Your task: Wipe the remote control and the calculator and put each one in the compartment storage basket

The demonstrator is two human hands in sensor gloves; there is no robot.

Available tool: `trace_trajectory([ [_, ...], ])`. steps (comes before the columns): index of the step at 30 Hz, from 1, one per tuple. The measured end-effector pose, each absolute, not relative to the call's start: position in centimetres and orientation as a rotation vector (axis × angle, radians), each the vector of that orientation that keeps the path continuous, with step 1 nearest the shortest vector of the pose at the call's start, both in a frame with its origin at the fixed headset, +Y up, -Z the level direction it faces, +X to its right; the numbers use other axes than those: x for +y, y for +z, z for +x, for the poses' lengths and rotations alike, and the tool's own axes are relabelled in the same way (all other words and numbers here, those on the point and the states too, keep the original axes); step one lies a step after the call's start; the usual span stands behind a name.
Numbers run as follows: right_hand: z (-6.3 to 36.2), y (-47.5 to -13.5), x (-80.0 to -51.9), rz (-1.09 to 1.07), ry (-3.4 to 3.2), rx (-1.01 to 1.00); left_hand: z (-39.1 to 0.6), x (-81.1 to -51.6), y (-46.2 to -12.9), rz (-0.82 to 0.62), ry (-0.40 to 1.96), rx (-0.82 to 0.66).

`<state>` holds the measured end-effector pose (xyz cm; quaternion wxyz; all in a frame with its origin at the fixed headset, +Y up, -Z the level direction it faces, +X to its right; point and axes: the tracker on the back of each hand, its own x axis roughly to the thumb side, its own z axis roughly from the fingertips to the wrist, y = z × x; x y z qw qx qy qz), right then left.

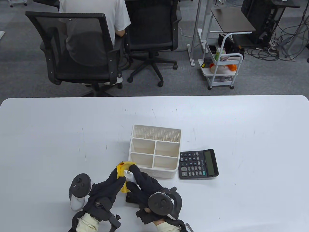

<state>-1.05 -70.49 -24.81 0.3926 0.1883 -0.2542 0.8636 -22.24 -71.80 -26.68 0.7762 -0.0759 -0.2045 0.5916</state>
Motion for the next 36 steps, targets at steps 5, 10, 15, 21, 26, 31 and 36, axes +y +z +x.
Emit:
trace_trajectory([
  [5,-0.6,-24.8,-70.5,0.451,2.205,-0.672,-21.9,-71.9,-26.7,-0.18,1.268,-0.463],
  [10,-1.9,-24.0,-70.3,0.606,2.221,-0.687,-21.7,-72.1,-26.6,-0.185,1.329,-0.467],
  [15,-2.5,-23.8,-70.1,0.669,2.23,-0.715,-22.3,-72.2,-26.7,-0.154,1.368,-0.431],
  [21,-1.6,-24.0,-69.9,0.596,2.254,-0.776,-22.5,-72.0,-26.8,-0.142,1.364,-0.381],
  [26,-1.2,-24.3,-69.8,0.507,2.243,-0.772,-22.5,-71.6,-26.5,-0.123,1.271,-0.39],
  [31,-0.9,-24.2,-69.7,0.501,2.27,-0.787,-22.2,-71.9,-26.5,-0.147,1.399,-0.428],
  [36,-1.7,-23.9,-70.0,0.595,2.278,-0.771,-22.2,-71.9,-26.5,-0.149,1.452,-0.437],
])
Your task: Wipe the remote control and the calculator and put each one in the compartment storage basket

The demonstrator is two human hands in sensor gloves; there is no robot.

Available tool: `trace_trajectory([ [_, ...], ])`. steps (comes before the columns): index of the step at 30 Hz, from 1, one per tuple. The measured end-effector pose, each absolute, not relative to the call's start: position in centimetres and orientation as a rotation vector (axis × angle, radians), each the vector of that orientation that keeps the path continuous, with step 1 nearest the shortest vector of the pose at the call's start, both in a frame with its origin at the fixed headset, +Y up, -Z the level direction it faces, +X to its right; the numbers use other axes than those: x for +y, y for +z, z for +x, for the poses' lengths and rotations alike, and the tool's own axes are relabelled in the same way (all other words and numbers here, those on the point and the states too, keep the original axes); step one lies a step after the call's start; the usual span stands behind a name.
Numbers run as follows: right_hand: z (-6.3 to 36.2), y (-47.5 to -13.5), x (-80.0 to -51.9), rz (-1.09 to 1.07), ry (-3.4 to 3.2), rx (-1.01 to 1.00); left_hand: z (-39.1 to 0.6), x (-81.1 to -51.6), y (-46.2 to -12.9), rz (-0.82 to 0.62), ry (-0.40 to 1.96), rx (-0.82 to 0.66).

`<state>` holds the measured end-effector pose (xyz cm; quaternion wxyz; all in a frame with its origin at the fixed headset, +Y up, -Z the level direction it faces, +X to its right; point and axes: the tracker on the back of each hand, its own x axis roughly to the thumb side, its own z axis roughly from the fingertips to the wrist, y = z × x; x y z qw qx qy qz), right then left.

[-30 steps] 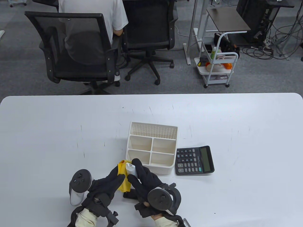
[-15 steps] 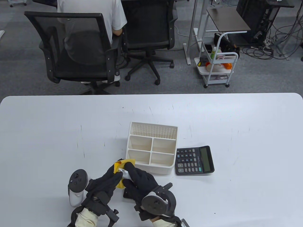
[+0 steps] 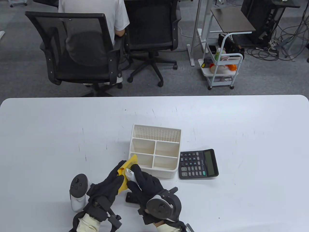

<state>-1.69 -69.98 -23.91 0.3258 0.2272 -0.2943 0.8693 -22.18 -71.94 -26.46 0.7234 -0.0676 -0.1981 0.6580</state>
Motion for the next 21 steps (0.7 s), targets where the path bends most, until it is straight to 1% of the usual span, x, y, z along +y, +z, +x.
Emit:
trace_trajectory([
  [4,-1.7,-23.9,-69.7,0.575,2.276,-0.787,-22.4,-71.7,-26.5,-0.093,1.332,-0.387],
  [9,-0.7,-24.2,-69.6,0.49,2.304,-0.824,-22.0,-71.6,-26.3,-0.145,1.346,-0.435],
  [13,-1.0,-24.2,-70.0,0.567,2.274,-0.769,-22.1,-71.5,-26.3,-0.125,1.373,-0.432],
  [18,-2.0,-24.3,-70.4,0.667,2.237,-0.604,-22.8,-71.8,-26.4,-0.107,1.465,-0.421],
  [21,-2.2,-24.3,-70.3,0.67,2.321,-0.623,-22.8,-72.1,-26.5,-0.128,1.466,-0.425],
])
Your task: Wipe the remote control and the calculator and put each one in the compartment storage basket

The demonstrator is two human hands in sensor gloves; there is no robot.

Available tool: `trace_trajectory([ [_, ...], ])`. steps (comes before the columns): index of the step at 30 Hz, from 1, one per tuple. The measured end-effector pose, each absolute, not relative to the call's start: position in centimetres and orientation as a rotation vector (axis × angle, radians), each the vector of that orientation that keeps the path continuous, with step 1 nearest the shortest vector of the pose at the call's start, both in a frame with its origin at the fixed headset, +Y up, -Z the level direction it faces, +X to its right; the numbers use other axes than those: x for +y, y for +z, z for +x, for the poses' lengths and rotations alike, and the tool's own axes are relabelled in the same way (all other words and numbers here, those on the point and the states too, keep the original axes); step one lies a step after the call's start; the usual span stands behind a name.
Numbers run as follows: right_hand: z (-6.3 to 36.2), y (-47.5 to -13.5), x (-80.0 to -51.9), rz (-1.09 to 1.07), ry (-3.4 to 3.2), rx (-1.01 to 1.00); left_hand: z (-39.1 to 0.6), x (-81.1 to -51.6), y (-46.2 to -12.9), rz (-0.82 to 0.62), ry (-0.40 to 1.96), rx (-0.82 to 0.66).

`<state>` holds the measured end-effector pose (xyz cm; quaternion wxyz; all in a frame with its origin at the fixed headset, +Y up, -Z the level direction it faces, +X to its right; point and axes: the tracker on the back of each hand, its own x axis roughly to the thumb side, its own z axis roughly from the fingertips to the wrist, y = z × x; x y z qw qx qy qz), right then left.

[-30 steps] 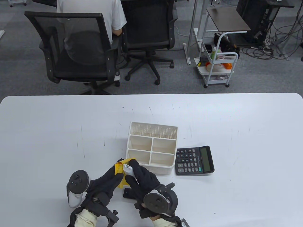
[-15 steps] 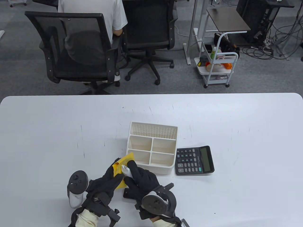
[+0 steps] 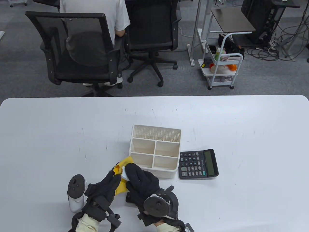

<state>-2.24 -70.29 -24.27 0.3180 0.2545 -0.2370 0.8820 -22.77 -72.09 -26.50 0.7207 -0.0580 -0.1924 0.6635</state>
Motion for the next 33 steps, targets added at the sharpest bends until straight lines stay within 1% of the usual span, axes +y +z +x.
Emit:
trace_trajectory([
  [3,-2.0,-24.2,-70.1,0.63,2.341,-0.67,-22.6,-72.1,-26.5,-0.123,1.452,-0.435],
  [4,-1.8,-24.2,-70.1,0.578,2.345,-0.67,-22.6,-72.0,-26.5,-0.122,1.446,-0.446],
  [7,-1.3,-24.5,-70.1,0.458,2.328,-0.637,-22.3,-71.7,-26.3,-0.12,1.424,-0.48],
  [9,-1.0,-24.7,-70.3,0.418,2.303,-0.608,-22.1,-71.5,-26.1,-0.111,1.401,-0.493],
  [12,-1.0,-24.4,-70.2,0.459,2.318,-0.639,-22.0,-71.6,-26.1,-0.1,1.394,-0.493],
  [17,-2.6,-23.5,-69.9,0.64,2.35,-0.728,-22.2,-71.9,-26.3,-0.126,1.489,-0.469],
  [19,-2.9,-23.4,-69.8,0.651,2.393,-0.763,-22.4,-71.8,-26.3,-0.111,1.454,-0.432],
  [21,-2.9,-23.6,-69.8,0.627,2.383,-0.751,-22.6,-71.7,-26.3,-0.078,1.401,-0.389],
  [24,-2.2,-24.0,-69.7,0.533,2.374,-0.74,-22.3,-71.7,-26.2,-0.14,1.395,-0.41],
  [27,-2.0,-24.0,-70.0,0.514,2.347,-0.716,-22.1,-71.8,-26.3,-0.151,1.413,-0.413],
  [29,-2.3,-23.9,-70.0,0.557,2.346,-0.712,-22.0,-71.8,-26.3,-0.154,1.42,-0.417],
  [33,-3.2,-23.7,-70.3,0.689,2.285,-0.589,-22.5,-71.6,-26.4,-0.099,1.423,-0.386],
])
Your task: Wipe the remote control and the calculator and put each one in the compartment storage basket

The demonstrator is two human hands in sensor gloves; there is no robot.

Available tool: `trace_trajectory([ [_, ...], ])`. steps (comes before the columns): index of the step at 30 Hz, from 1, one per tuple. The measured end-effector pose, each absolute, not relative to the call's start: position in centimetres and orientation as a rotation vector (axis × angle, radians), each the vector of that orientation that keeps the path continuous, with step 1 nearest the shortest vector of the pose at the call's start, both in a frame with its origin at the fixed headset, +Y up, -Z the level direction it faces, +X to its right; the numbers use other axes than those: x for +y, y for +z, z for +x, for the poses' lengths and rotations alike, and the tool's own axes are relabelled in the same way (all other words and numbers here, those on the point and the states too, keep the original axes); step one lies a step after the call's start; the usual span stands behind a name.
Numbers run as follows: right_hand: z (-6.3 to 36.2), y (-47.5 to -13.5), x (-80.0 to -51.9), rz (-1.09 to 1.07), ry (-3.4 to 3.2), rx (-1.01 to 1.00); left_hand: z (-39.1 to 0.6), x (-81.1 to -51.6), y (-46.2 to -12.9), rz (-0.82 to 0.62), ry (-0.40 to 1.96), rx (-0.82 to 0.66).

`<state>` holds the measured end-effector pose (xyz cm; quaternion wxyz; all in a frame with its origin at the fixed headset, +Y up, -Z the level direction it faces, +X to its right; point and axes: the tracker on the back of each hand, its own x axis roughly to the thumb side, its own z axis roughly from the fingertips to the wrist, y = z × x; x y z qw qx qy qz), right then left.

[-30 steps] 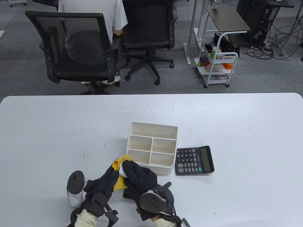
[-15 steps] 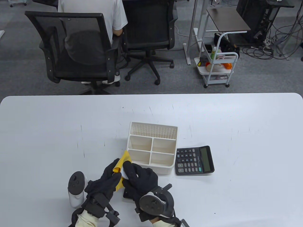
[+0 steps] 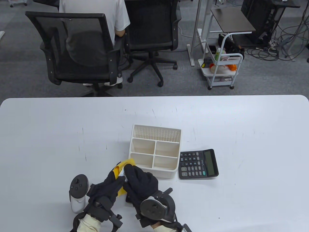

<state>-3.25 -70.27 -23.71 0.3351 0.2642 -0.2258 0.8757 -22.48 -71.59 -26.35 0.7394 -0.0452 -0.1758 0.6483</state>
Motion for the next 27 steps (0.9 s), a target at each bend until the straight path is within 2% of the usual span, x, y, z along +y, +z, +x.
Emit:
trace_trajectory([
  [2,-3.3,-23.7,-70.3,0.689,2.273,-0.554,-22.9,-71.4,-26.3,-0.078,1.411,-0.362],
  [5,-3.2,-23.5,-70.1,0.633,2.304,-0.647,-23.1,-71.4,-26.3,-0.063,1.386,-0.341],
  [10,-2.4,-23.8,-69.7,0.531,2.32,-0.67,-22.7,-71.4,-26.2,-0.075,1.31,-0.359],
  [15,-1.1,-24.6,-69.7,0.398,2.34,-0.641,-22.3,-71.4,-26.1,-0.105,1.351,-0.405],
  [24,-2.4,-23.6,-69.3,0.539,2.383,-0.761,-22.2,-71.4,-26.0,-0.114,1.445,-0.454],
  [27,-2.3,-23.8,-69.3,0.51,2.394,-0.746,-22.3,-71.3,-26.0,-0.114,1.426,-0.447],
])
